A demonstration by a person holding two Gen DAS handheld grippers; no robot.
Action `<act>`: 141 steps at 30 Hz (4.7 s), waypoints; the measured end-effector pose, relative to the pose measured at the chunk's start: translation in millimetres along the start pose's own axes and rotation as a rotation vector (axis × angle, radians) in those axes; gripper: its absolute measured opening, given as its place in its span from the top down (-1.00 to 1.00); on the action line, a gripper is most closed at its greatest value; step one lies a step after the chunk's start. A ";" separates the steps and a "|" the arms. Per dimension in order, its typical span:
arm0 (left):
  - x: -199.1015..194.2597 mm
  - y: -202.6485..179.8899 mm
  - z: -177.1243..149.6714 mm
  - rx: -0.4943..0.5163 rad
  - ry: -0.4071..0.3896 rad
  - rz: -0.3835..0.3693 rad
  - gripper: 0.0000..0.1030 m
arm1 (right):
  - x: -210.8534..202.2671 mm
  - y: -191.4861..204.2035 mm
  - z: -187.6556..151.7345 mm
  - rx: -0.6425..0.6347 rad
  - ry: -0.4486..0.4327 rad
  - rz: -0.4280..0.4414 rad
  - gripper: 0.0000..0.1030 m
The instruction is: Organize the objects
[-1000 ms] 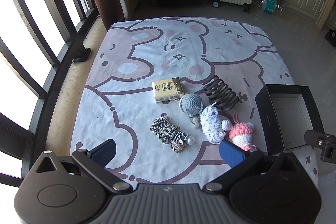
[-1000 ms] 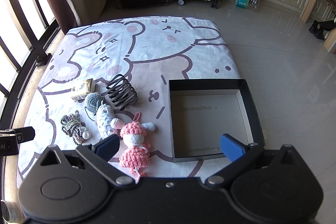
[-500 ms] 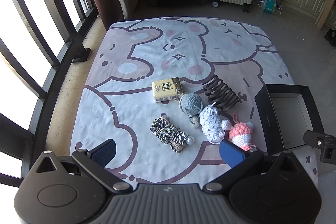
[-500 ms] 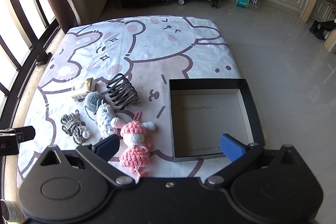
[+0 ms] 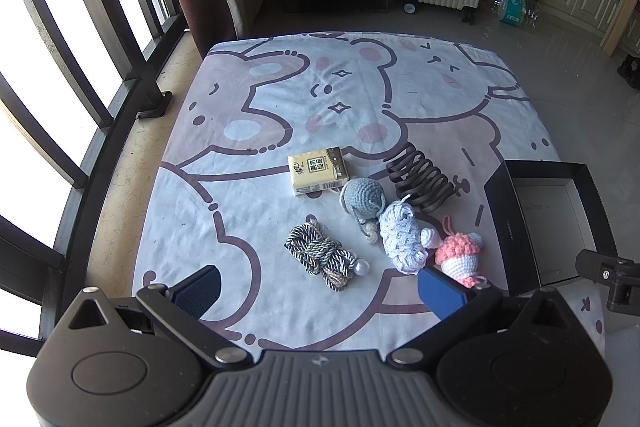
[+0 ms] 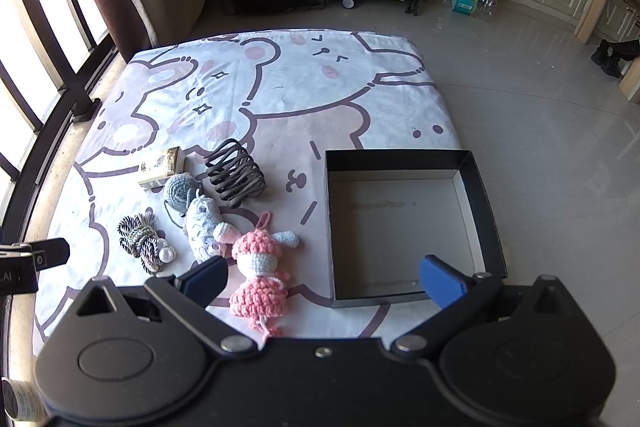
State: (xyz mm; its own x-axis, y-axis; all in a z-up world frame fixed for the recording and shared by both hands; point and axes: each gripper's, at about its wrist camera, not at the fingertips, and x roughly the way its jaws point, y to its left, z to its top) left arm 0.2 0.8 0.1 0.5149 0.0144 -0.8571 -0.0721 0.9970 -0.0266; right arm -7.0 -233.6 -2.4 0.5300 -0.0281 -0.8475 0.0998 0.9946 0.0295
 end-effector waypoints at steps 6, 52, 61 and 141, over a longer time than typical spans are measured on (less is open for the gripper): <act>0.1 0.1 0.0 -0.003 -0.001 -0.002 -1.00 | 0.1 0.3 -0.1 0.001 0.000 0.001 -1.00; -54.4 -5.3 17.1 -0.006 -0.179 0.065 -1.00 | -38.9 10.6 11.4 0.008 -0.112 0.031 -1.00; -69.4 -1.2 59.4 -0.044 -0.230 0.063 -1.00 | -58.4 18.1 46.4 0.007 -0.165 0.071 -1.00; 205.9 45.8 -0.5 -0.623 0.378 -0.105 -0.75 | 153.0 40.7 1.8 0.050 0.304 0.195 -0.08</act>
State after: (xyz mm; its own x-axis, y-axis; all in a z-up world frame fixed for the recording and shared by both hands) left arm 102.5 49.4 -177.9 0.2240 -0.2180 -0.9499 -0.5689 0.7621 -0.3091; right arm 79.7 -197.6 -129.9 0.2693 0.1998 -0.9421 0.0668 0.9720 0.2253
